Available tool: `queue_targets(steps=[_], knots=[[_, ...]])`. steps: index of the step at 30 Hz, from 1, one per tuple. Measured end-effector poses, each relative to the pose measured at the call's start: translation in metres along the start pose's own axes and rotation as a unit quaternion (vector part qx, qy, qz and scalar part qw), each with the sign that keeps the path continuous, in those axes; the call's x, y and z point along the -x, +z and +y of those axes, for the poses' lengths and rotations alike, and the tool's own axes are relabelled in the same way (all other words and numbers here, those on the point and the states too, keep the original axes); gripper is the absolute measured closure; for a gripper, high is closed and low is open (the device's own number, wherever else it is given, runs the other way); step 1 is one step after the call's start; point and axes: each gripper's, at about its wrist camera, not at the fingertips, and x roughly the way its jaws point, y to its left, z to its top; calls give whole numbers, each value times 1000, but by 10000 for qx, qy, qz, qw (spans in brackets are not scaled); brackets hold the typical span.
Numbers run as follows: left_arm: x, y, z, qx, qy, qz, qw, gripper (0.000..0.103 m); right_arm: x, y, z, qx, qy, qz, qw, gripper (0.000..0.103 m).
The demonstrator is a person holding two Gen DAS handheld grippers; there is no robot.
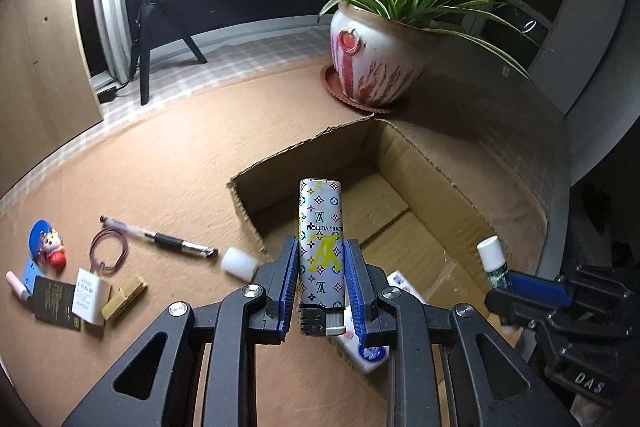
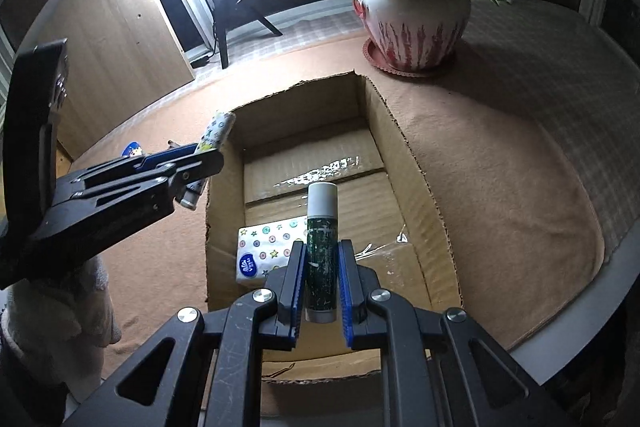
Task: Organize objects
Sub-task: 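Carry the lighter and lip balm over the box and release both, then withdraw both grippers from the box back toward the items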
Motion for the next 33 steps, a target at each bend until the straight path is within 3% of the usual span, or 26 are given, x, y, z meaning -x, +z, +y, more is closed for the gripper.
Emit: queue_targets(steps=[2, 3, 5, 15, 24, 29, 33], knots=[[0, 3, -2, 3, -115, -3, 9999, 76, 2, -1, 3, 113, -30, -38, 9999, 83], [0, 4, -1, 28, -159, -1, 9999, 57, 3, -1, 4, 158, -46, -40, 9999, 69], [4, 4, 2, 102, -151, -47, 9998, 42, 6, -2, 7, 221, -21, -147, 9996, 55], [33, -12, 35, 414, 97, -166, 9990, 42, 4, 4, 25, 238, 66, -283, 9993, 55], [74, -49, 84, 918, 405, -260, 9946, 42, -11, 10, 54, 302, 157, -366, 9987, 54], [99, -76, 118, 1199, 619, -256, 9905, 42, -19, 18, 85, 734, 236, -275, 9966, 54], [119, -105, 152, 1563, 792, -250, 9842, 42, -28, 30, 117, 1049, 599, -127, 9926, 54]])
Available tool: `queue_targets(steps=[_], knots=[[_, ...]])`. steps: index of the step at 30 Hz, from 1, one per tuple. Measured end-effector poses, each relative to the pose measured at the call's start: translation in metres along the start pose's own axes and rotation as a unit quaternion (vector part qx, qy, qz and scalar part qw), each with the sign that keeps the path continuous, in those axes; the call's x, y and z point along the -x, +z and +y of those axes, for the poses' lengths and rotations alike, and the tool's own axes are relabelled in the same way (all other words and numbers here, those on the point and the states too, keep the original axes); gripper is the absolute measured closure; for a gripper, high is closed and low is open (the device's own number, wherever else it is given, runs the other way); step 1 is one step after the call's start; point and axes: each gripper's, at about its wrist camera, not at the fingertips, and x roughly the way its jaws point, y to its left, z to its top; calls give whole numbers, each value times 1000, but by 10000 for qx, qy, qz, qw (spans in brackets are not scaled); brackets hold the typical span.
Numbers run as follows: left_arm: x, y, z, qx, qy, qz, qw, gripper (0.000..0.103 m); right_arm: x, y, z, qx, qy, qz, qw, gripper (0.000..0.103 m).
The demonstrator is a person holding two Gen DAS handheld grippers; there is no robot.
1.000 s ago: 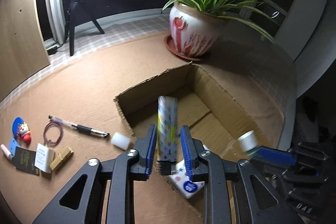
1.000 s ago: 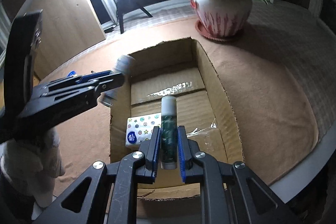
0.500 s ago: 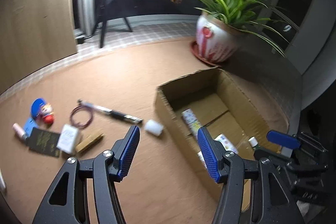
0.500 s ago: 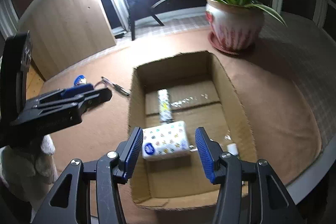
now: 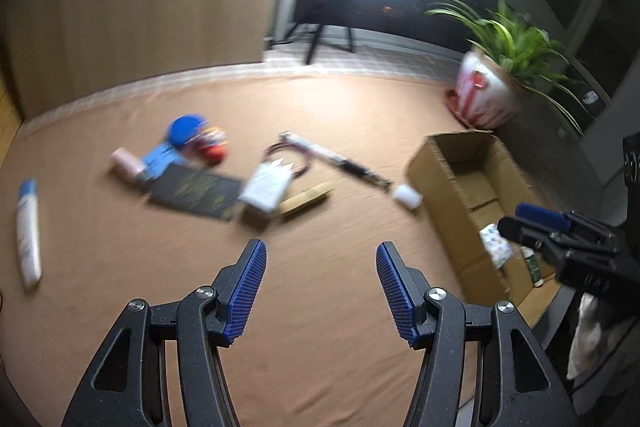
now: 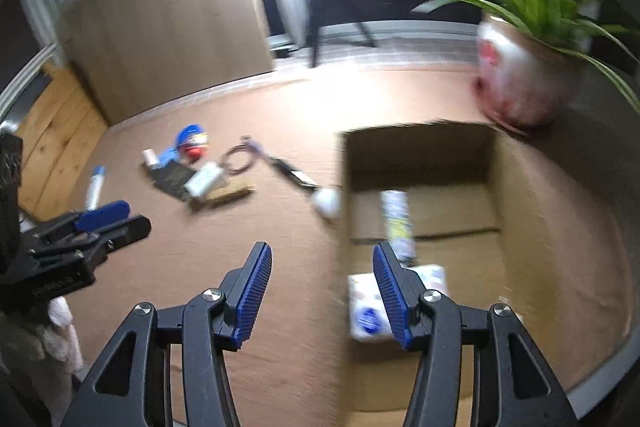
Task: Organize objects
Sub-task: 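Withdraw both grippers from the box back toward the items, then lower the right gripper onto the black card and grasp it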
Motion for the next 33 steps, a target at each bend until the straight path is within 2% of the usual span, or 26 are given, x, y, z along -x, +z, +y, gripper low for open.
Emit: queue_targets(steps=[5, 8, 12, 23, 33], knots=[[13, -20, 45, 417, 165, 92, 9989, 42, -19, 27, 43, 491, 443, 93, 9978, 54], [21, -32, 70, 637, 301, 103, 9975, 42, -38, 38, 63, 641, 747, 323, 9946, 54], [33, -45, 97, 890, 442, 72, 9950, 42, -68, 47, 93, 959, 924, 540, 9896, 54], [46, -65, 137, 1332, 571, 74, 9894, 42, -137, 81, 150, 1314, 1509, 1095, 9736, 54], [57, -82, 169, 1646, 798, 106, 9831, 42, -212, 104, 175, 1515, 1279, 1556, 9677, 54]])
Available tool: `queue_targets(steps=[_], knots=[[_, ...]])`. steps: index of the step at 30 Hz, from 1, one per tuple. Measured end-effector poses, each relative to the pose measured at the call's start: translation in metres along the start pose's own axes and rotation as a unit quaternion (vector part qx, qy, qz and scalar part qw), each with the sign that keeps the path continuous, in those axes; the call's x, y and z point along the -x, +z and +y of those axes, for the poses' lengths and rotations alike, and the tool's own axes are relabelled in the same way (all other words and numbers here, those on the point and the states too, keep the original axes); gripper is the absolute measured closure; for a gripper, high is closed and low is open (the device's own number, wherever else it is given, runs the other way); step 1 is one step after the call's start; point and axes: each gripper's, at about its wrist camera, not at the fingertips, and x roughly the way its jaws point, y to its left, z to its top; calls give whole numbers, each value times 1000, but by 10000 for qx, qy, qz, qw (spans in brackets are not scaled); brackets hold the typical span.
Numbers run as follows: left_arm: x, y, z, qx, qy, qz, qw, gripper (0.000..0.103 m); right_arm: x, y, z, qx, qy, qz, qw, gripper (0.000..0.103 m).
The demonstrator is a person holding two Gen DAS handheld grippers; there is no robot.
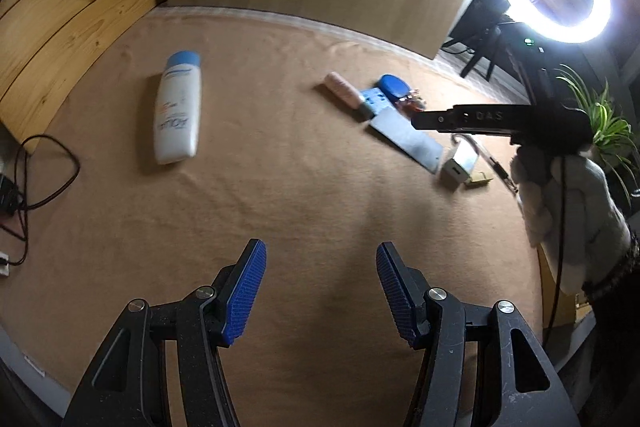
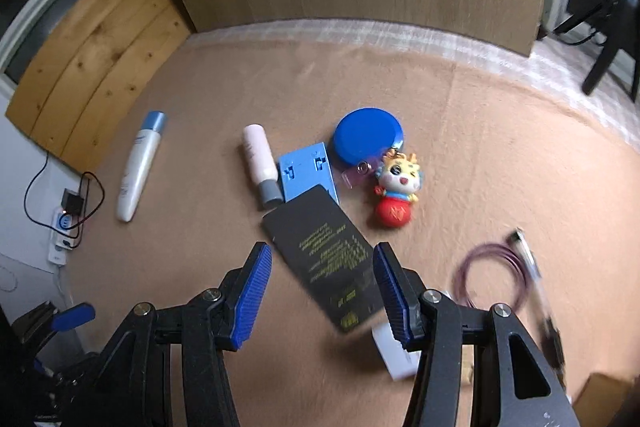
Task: Organize objects
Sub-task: 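Lower the right gripper onto the black card and grasp it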
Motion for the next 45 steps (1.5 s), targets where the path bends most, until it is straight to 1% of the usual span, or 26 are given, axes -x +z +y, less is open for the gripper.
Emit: queue_targets(steps=[4, 8, 10, 14, 22, 24, 25, 28, 31, 34, 37, 40, 42, 45], knots=[[0, -2, 9, 86, 49, 12, 9999, 42, -13, 7, -5, -48, -84, 89, 9999, 54], [1, -3, 13, 119, 51, 21, 9999, 42, -18, 11, -6, -102, 40, 195, 9998, 54], [1, -3, 12, 88, 37, 27, 10000, 42, -20, 11, -6, -87, 8, 229, 9997, 54], [1, -2, 9, 62, -3, 32, 10000, 42, -20, 7, -3, -40, 150, 397, 9991, 54], [-3, -1, 4, 51, -58, 61, 10000, 42, -22, -8, 24, 395, 64, 597, 9974, 52], [-4, 0, 3, 49, -69, 68, 9999, 42, -24, -14, 34, 625, -86, 627, 9960, 47], [-4, 0, 3, 50, -78, 70, 9999, 42, -25, -17, 40, 775, -200, 643, 9947, 46], [-5, 1, 3, 62, -92, 76, 9999, 42, -29, -24, 56, 1220, -480, 726, 9887, 39], [-6, 1, 3, 75, -100, 75, 9999, 42, -33, -32, 69, 1612, -855, 759, 9803, 39], [-6, 1, 3, 75, -97, 73, 9999, 42, -33, -34, 72, 1631, -888, 803, 9793, 39], [-6, 1, 3, 81, -104, 73, 9999, 42, -32, -36, 72, 1609, -856, 820, 9798, 41], [-6, 1, 3, 77, -103, 70, 9999, 42, -28, -40, 72, 1573, -839, 810, 9806, 47], [-6, 1, 4, 86, -113, 64, 9999, 42, -25, -42, 71, 1512, -815, 787, 9820, 57], [-7, 2, 2, 68, -128, 64, 9999, 42, -21, -47, 68, 1373, -721, 735, 9852, 57]])
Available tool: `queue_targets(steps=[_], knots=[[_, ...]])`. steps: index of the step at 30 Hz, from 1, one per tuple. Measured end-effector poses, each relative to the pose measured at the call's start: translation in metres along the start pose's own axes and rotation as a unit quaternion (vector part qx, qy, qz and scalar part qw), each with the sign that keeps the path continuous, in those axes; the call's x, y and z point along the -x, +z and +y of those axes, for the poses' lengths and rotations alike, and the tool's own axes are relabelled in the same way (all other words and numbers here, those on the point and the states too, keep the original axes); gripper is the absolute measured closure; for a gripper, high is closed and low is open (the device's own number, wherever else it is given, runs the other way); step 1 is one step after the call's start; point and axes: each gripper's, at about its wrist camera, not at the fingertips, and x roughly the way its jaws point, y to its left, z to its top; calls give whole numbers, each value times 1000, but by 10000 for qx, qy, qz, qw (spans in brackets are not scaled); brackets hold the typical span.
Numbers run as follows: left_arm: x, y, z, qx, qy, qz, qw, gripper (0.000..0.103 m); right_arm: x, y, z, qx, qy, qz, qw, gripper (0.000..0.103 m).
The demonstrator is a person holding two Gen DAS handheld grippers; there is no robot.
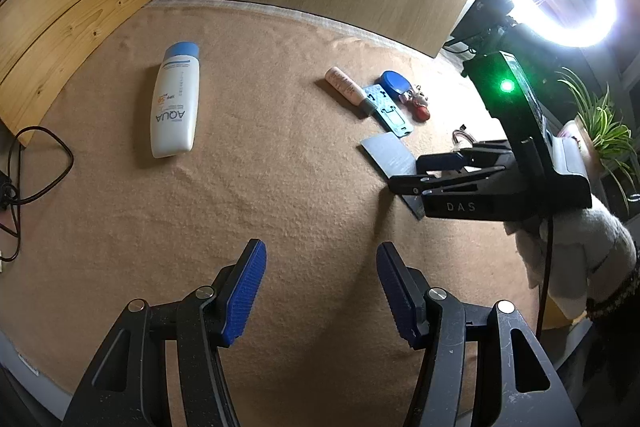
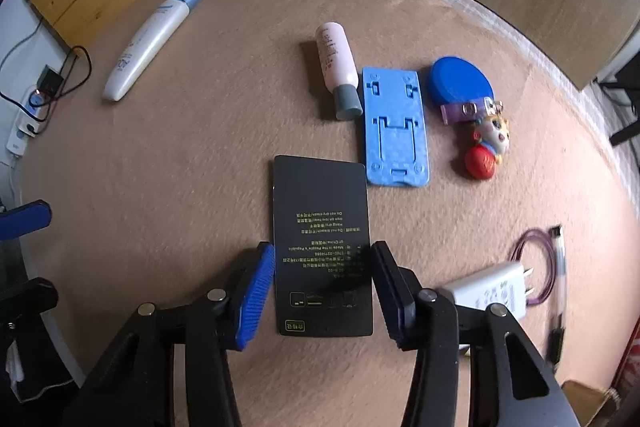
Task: Organize objects
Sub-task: 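Lower the right gripper onto the black card and grasp it, then carry the black card over the box and release it with the right gripper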
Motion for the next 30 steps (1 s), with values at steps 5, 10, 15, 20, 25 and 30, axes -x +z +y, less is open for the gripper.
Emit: queue_targets(steps=[5, 10, 15, 20, 25, 30], knots=[[-2, 0, -7, -71, -53, 11, 10000, 42, 5, -13, 3, -89, -47, -65, 9999, 58], [-3, 2, -11, -113, -85, -1, 9999, 42, 20, -35, -4, -512, 196, -234, 9982, 58], [-6, 3, -14, -140, -109, 21, 9998, 42, 46, -63, -13, -948, 305, -511, 9937, 58], [-11, 5, -26, -265, -190, 61, 9995, 42, 77, -97, -27, -1302, 260, -819, 9878, 58], [-18, 6, -48, -491, -312, 140, 9982, 42, 115, -134, -44, -1756, 60, -1143, 9778, 58], [-25, 5, -75, -757, -464, 201, 9958, 42, 144, -175, -67, -2224, -396, -1304, 9654, 58]])
